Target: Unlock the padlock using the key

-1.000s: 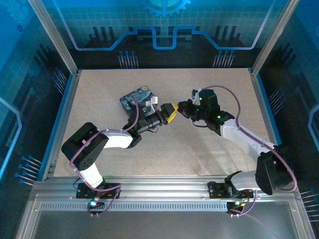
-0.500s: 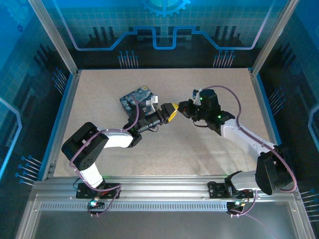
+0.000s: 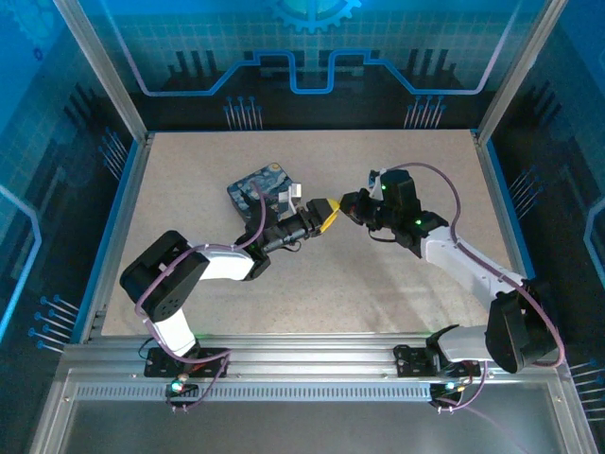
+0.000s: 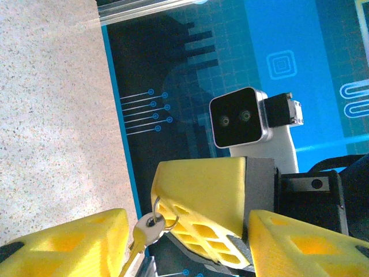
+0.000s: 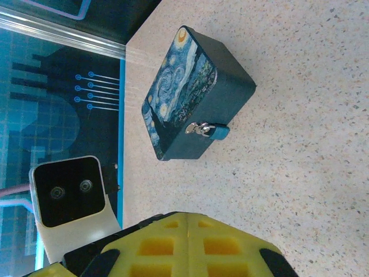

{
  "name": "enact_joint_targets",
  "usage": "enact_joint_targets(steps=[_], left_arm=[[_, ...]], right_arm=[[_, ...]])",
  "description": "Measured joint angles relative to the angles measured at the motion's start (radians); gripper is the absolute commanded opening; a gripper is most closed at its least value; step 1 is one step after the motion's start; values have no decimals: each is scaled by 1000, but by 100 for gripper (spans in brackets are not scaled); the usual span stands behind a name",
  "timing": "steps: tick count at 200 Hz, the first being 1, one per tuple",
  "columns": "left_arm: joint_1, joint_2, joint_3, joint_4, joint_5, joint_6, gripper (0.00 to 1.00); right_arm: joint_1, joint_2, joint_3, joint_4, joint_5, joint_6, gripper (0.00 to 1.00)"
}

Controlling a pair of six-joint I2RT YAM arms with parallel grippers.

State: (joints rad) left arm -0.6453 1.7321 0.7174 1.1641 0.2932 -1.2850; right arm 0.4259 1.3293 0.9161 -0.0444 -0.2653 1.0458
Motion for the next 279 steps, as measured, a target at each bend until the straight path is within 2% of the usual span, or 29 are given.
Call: enact_joint_targets(steps=[212, 257, 279], left_arm=[[-7, 3, 16, 6, 10, 1, 27], [-7, 3, 16, 6, 11, 1, 25], [-7, 3, 16, 5, 11, 2, 30]], right_arm=[[-15, -25, -9, -31, 22, -10, 0], [-17, -33, -9, -33, 20, -10, 0], [-17, -41, -9, -33, 19, -10, 0]])
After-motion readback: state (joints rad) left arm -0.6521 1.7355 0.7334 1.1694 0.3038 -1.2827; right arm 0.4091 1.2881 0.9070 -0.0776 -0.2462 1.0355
